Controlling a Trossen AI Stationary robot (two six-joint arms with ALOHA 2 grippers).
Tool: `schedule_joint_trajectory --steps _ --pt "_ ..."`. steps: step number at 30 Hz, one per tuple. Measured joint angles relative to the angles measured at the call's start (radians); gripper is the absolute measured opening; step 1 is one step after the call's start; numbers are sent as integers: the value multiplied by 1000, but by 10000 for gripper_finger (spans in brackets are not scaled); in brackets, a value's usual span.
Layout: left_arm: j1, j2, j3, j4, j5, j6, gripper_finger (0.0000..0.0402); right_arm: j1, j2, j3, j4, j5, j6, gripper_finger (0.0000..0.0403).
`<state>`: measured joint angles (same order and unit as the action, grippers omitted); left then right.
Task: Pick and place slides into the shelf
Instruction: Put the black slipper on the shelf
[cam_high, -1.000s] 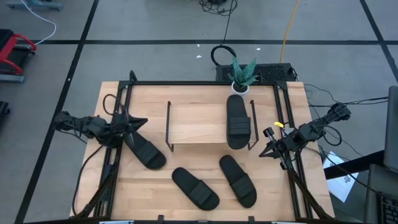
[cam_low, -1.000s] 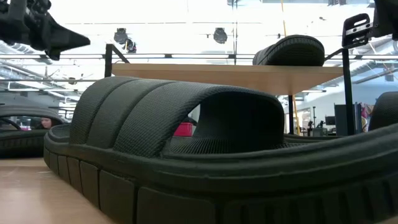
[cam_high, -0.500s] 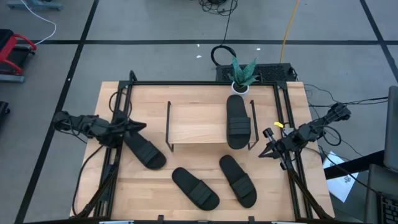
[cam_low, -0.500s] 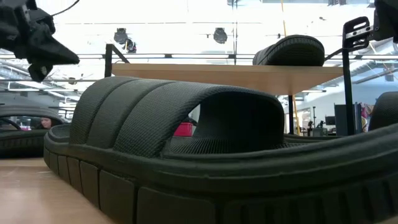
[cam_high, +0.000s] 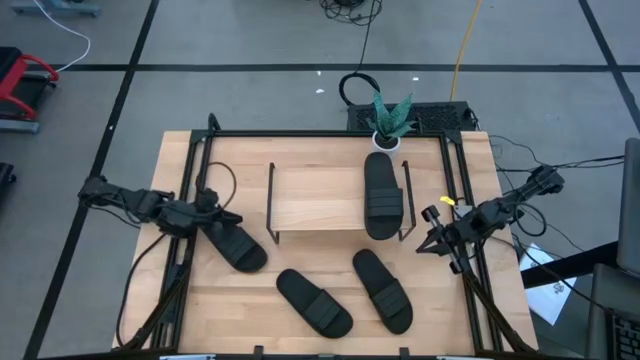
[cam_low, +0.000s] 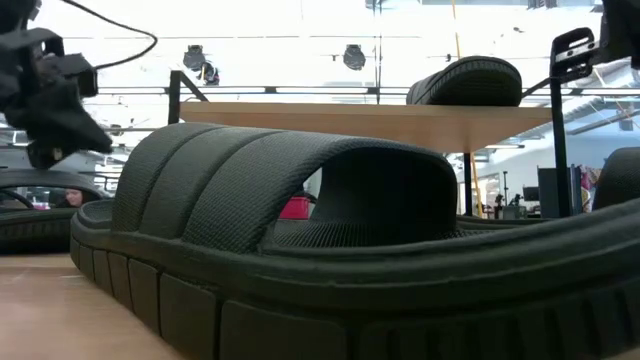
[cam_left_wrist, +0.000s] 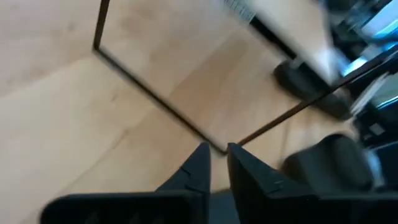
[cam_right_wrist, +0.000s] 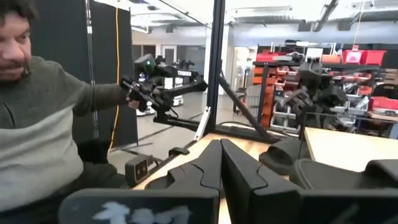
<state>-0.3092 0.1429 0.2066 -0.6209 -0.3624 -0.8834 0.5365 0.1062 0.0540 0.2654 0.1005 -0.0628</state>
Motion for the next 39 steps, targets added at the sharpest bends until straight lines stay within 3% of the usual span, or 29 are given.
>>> schedule_joint_trajectory --steps 10,14,18,22,29,39 --pt "0 76 -2 -53 -47 2 225 0 -1 -3 11 0 0 0" --pt "1 80 -2 -107 70 -35 286 0 -1 -4 11 0 18 0" --pt "1 80 -2 -163 113 -132 327 0 -1 -5 10 0 19 0" --pt "1 80 -2 -182 179 -159 348 0 -1 -5 11 0 18 0" --pt "0 80 -2 -141 314 -162 351 0 -1 -6 10 0 17 0" --pt "0 79 -14 -54 326 -124 351 0 -1 -6 10 0 14 0"
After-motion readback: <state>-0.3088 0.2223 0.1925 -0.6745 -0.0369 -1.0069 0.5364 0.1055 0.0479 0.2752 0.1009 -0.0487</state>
